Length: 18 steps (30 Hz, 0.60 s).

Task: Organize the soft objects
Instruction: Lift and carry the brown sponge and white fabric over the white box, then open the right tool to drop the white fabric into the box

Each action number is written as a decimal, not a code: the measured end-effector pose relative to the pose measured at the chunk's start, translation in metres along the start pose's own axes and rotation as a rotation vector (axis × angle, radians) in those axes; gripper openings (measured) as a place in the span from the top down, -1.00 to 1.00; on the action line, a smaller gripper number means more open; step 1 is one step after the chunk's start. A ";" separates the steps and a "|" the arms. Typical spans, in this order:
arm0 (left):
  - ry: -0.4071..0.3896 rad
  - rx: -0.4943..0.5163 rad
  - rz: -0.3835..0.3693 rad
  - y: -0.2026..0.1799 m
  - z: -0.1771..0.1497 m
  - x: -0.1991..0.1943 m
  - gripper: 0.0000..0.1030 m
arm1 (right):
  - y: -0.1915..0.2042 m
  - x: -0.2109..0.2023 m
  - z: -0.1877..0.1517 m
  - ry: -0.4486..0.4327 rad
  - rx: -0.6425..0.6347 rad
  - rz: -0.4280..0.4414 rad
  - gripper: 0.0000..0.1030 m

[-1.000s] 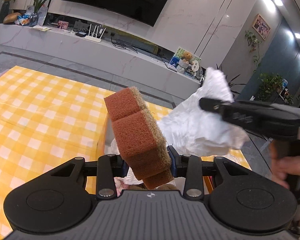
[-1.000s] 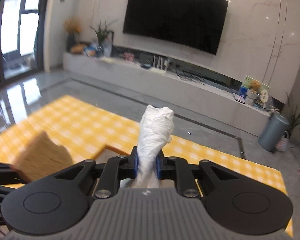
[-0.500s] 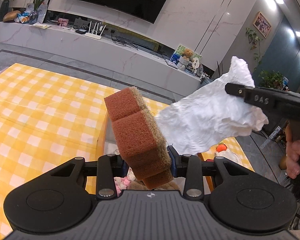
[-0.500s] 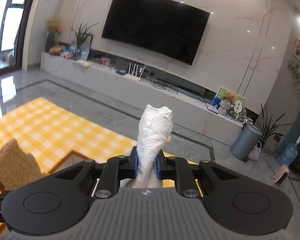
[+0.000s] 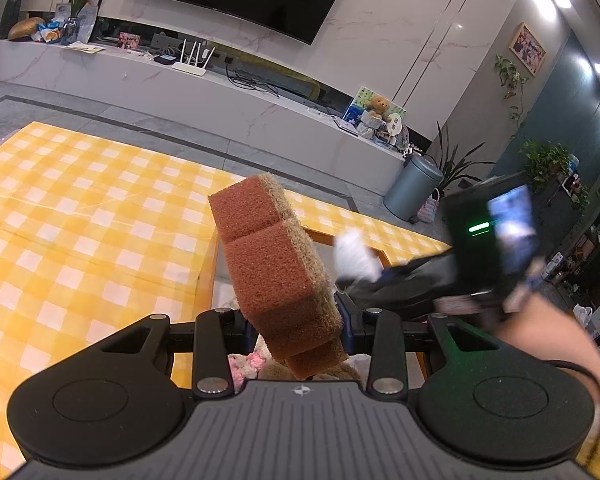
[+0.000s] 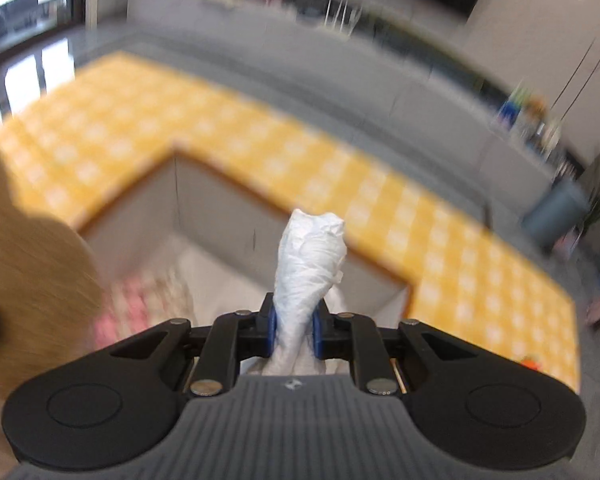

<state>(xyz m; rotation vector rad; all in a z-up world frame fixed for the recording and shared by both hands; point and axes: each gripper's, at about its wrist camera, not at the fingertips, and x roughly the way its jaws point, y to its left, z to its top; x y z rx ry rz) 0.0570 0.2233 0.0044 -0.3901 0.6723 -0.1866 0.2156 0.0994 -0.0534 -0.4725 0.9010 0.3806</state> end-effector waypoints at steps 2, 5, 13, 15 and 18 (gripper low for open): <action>0.004 -0.002 0.001 0.001 0.000 0.001 0.17 | 0.001 0.024 -0.004 0.074 -0.012 0.036 0.70; 0.008 0.000 0.001 0.002 -0.001 0.002 0.17 | 0.004 0.053 -0.011 0.133 -0.020 0.014 0.70; -0.002 0.013 -0.030 -0.001 -0.002 0.001 0.17 | 0.015 0.077 -0.007 0.183 -0.074 -0.054 -0.01; 0.001 0.012 -0.025 -0.001 -0.002 0.002 0.17 | 0.017 0.063 -0.005 0.138 -0.074 -0.042 -0.35; -0.001 0.017 -0.010 -0.003 -0.002 0.001 0.17 | 0.018 0.037 -0.005 0.066 -0.056 0.015 -0.89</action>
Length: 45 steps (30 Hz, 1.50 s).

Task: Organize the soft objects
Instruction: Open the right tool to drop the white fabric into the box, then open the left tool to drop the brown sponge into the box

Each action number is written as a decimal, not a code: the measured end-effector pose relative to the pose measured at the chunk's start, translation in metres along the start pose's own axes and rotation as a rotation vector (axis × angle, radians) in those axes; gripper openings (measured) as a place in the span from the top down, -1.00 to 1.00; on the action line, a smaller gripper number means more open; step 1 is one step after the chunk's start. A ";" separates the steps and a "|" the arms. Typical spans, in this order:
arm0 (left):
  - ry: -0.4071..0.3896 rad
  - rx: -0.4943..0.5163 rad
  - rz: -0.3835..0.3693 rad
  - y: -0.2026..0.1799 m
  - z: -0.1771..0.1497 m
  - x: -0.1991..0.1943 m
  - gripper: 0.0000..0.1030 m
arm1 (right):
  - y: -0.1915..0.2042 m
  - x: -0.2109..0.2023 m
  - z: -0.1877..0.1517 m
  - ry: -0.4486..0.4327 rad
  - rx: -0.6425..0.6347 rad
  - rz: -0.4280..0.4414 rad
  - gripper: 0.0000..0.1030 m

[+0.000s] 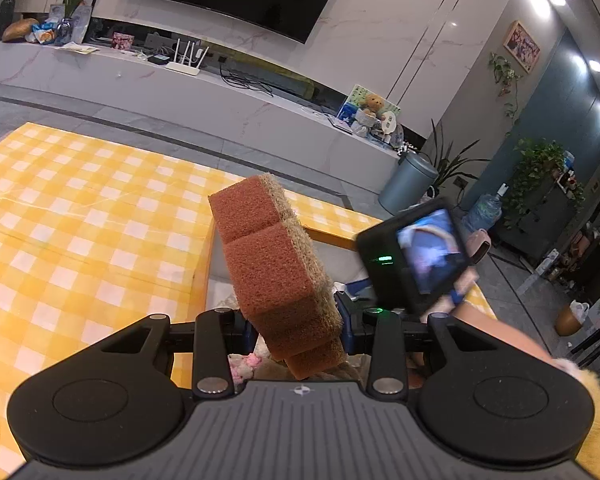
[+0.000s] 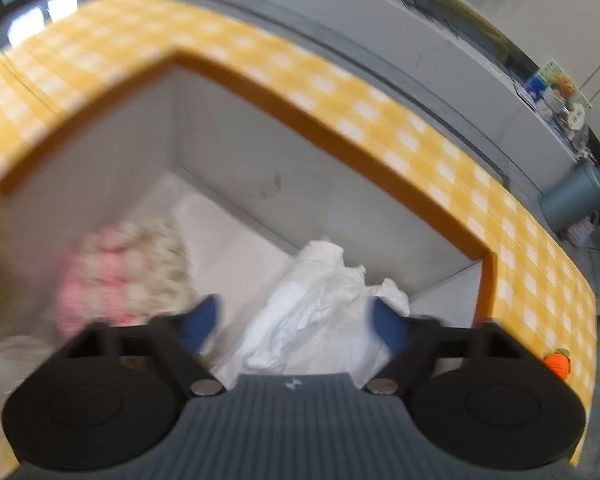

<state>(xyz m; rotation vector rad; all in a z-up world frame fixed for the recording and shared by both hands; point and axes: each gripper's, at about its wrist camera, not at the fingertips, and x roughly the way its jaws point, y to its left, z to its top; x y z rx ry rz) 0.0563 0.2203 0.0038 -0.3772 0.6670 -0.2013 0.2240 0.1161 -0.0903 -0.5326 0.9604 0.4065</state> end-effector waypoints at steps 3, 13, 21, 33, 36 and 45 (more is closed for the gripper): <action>-0.014 0.008 0.006 -0.003 0.000 -0.005 0.17 | -0.001 -0.030 -0.005 -0.087 -0.013 -0.021 -0.89; 0.010 0.047 -0.048 -0.031 0.004 0.020 0.17 | -0.064 -0.131 -0.061 -0.343 0.093 -0.050 -0.89; 0.091 0.140 -0.133 -0.061 0.013 0.086 0.17 | -0.112 -0.149 -0.126 -0.477 0.298 0.006 -0.88; 0.284 0.124 -0.131 -0.042 0.010 0.162 0.16 | -0.143 -0.137 -0.154 -0.509 0.455 0.060 -0.87; 0.321 0.137 -0.121 -0.046 0.007 0.172 0.15 | -0.142 -0.133 -0.157 -0.497 0.453 0.048 -0.86; 0.308 0.278 0.088 -0.056 -0.006 0.159 -0.78 | -0.138 -0.133 -0.157 -0.485 0.439 0.042 -0.85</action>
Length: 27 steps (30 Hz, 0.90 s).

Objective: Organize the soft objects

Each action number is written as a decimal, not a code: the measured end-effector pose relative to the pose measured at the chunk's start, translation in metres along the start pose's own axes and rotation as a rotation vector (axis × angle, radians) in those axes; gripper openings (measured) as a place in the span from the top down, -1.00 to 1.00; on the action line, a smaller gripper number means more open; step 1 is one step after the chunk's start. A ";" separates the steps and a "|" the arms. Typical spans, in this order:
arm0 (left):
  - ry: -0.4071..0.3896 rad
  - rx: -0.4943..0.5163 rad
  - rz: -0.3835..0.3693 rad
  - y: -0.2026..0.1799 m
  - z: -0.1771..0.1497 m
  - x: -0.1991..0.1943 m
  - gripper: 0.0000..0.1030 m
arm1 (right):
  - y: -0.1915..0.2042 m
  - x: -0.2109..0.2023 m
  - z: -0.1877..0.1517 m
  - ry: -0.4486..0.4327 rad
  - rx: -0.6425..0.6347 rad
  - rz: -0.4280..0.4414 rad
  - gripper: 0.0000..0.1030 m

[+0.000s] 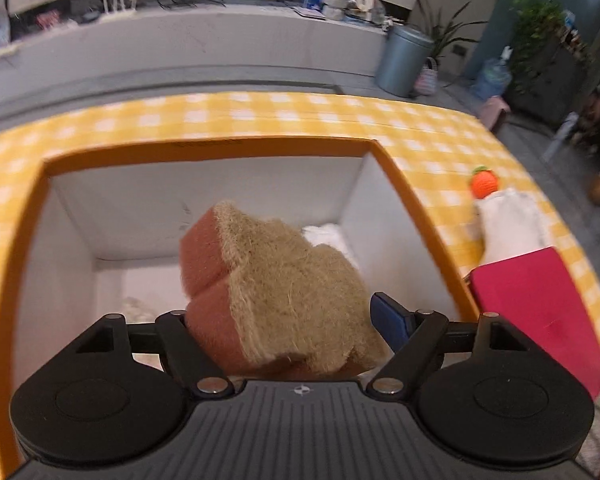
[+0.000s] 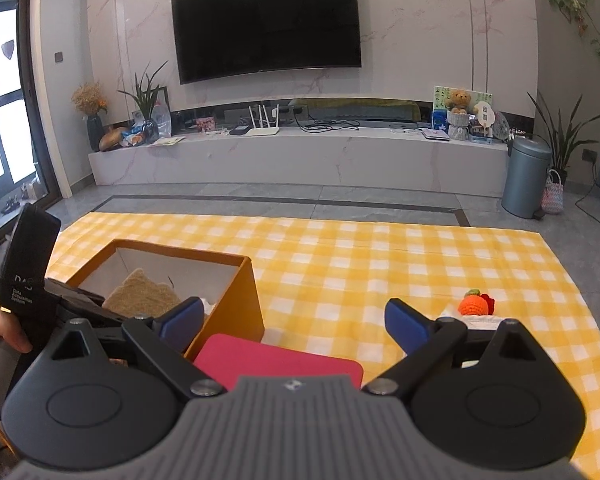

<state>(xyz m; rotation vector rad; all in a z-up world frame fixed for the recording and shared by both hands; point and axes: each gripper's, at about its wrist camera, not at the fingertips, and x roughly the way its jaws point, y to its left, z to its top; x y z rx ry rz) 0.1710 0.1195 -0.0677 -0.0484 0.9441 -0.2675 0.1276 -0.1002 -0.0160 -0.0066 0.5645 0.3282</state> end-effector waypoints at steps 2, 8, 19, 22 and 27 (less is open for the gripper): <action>-0.024 0.037 0.051 -0.006 -0.004 -0.010 -0.79 | 0.002 0.000 0.000 0.004 -0.011 -0.002 -0.85; -0.093 0.064 0.240 -0.016 -0.009 -0.036 -0.82 | 0.008 0.000 0.000 0.008 -0.033 -0.002 -0.85; -0.089 -0.053 0.234 0.008 -0.014 -0.063 -0.82 | 0.031 0.004 0.004 0.027 -0.090 0.020 -0.85; -0.081 -0.084 0.215 0.015 -0.014 -0.065 -0.83 | 0.042 0.006 0.012 0.027 -0.094 0.043 -0.85; -0.086 -0.110 0.195 0.024 -0.018 -0.075 -0.83 | 0.064 0.027 0.018 0.064 -0.089 0.105 -0.78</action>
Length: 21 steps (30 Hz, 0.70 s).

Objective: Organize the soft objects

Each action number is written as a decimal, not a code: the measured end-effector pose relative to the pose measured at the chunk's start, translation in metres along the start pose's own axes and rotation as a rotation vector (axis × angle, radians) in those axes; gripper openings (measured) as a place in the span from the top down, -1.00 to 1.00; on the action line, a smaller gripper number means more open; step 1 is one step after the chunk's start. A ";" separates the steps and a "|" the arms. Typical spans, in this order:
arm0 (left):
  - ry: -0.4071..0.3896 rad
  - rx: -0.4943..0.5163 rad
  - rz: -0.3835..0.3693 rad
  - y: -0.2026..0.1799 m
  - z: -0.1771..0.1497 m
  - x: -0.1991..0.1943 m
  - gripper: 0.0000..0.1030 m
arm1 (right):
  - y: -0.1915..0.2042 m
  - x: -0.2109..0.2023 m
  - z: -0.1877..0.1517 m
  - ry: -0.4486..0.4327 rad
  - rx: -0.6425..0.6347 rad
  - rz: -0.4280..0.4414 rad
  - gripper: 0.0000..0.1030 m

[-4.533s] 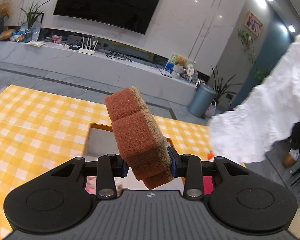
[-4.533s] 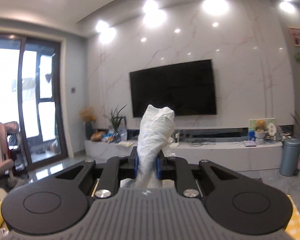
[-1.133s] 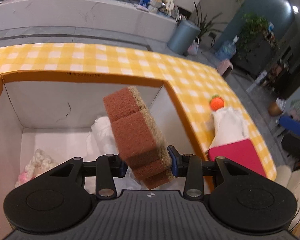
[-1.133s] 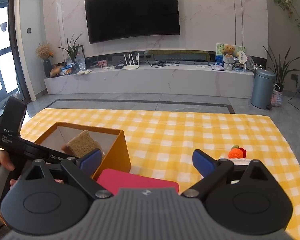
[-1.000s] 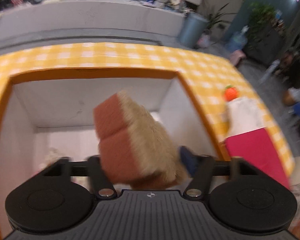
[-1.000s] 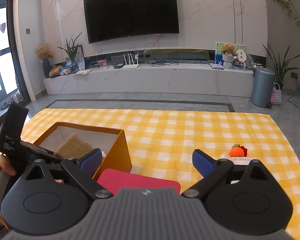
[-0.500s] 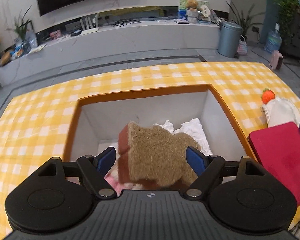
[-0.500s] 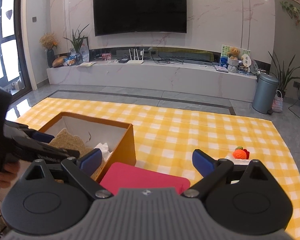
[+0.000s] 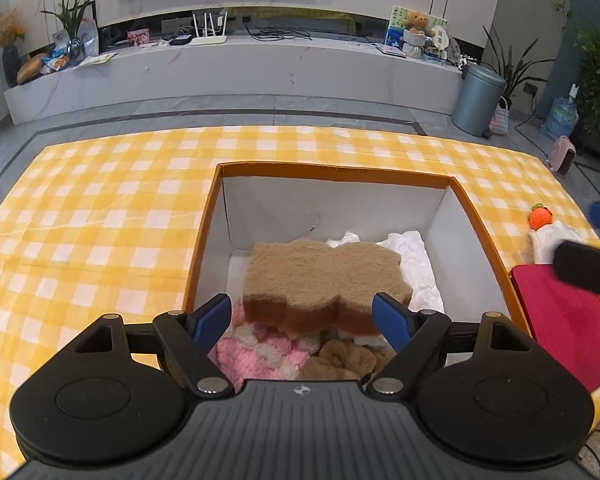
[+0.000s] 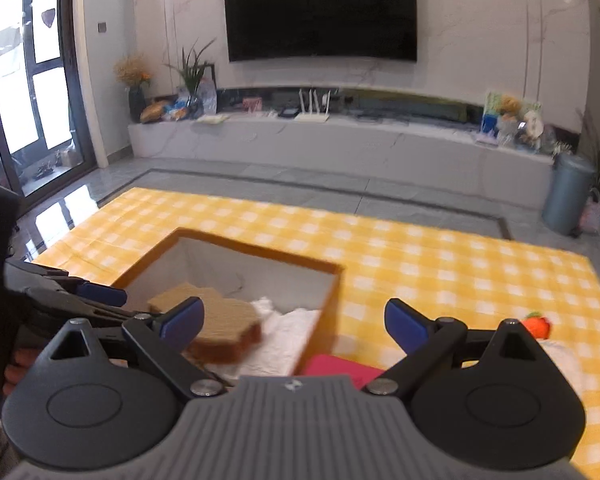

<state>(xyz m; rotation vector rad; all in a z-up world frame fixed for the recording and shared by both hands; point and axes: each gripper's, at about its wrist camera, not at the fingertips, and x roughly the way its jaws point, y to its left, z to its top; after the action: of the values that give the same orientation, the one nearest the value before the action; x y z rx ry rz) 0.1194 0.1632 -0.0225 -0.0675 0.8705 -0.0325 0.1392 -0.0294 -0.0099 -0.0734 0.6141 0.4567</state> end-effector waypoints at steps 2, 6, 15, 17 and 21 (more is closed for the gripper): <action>-0.012 -0.004 -0.025 0.006 -0.001 -0.007 -0.83 | 0.011 0.013 0.002 0.024 -0.012 0.009 -0.67; -0.073 -0.019 0.028 0.017 0.002 -0.026 -0.83 | 0.031 0.040 0.006 0.075 -0.046 0.057 -0.62; -0.153 -0.153 0.201 0.048 0.005 -0.037 -0.83 | 0.048 0.112 0.014 0.222 0.024 0.160 0.74; -0.138 -0.145 0.191 0.045 0.006 -0.032 -0.83 | 0.061 0.123 0.010 0.274 -0.033 0.176 0.74; -0.134 -0.127 0.172 0.042 0.000 -0.033 -0.83 | 0.073 0.140 -0.001 0.350 -0.173 0.114 0.75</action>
<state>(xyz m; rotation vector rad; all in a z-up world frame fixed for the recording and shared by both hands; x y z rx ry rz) 0.0979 0.2069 -0.0001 -0.1123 0.7416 0.1862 0.2082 0.0911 -0.0859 -0.2880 0.9249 0.6136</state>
